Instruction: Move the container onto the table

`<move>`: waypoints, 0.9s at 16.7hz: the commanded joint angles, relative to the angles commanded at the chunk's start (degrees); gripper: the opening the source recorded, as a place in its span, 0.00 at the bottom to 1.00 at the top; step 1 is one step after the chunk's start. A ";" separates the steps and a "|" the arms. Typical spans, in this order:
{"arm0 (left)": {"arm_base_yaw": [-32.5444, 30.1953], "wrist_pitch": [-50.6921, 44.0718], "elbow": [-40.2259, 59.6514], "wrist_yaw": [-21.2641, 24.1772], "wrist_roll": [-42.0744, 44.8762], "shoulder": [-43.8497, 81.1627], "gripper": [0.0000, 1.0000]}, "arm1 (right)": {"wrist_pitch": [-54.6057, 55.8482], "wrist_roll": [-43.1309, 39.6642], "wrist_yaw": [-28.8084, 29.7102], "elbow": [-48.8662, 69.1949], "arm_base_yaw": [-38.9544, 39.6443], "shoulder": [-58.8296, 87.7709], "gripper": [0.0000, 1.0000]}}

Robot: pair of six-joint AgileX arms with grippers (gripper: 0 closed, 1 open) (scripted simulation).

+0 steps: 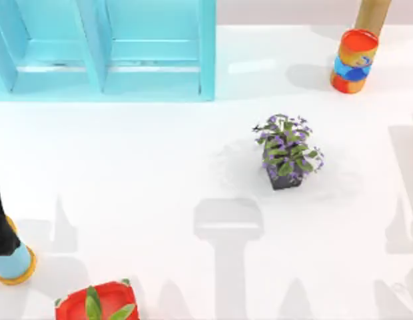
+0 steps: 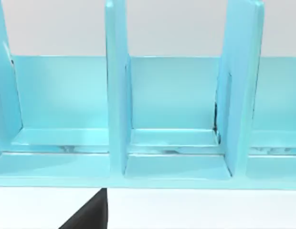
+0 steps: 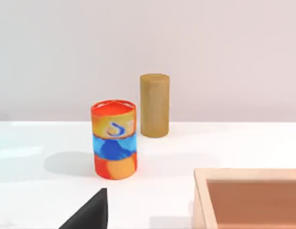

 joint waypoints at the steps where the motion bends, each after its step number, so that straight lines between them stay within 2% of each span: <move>1: 0.00 0.00 0.00 0.00 0.00 0.00 1.00 | 0.00 0.00 0.00 0.00 0.00 0.00 1.00; 4: 0.00 0.00 0.00 0.00 0.00 0.00 1.00 | -1.83 -1.50 0.07 1.88 -1.44 1.76 1.00; 7: 0.00 0.00 0.00 0.00 0.00 0.00 1.00 | -8.48 -6.15 0.13 8.89 -5.91 8.56 1.00; 10: 0.00 0.00 0.00 0.00 0.00 0.00 1.00 | -18.73 -11.99 0.06 18.90 -11.77 20.46 1.00; 15: 0.00 0.00 0.00 0.00 0.00 0.00 1.00 | -41.27 -21.74 -0.04 36.92 -22.32 48.34 1.00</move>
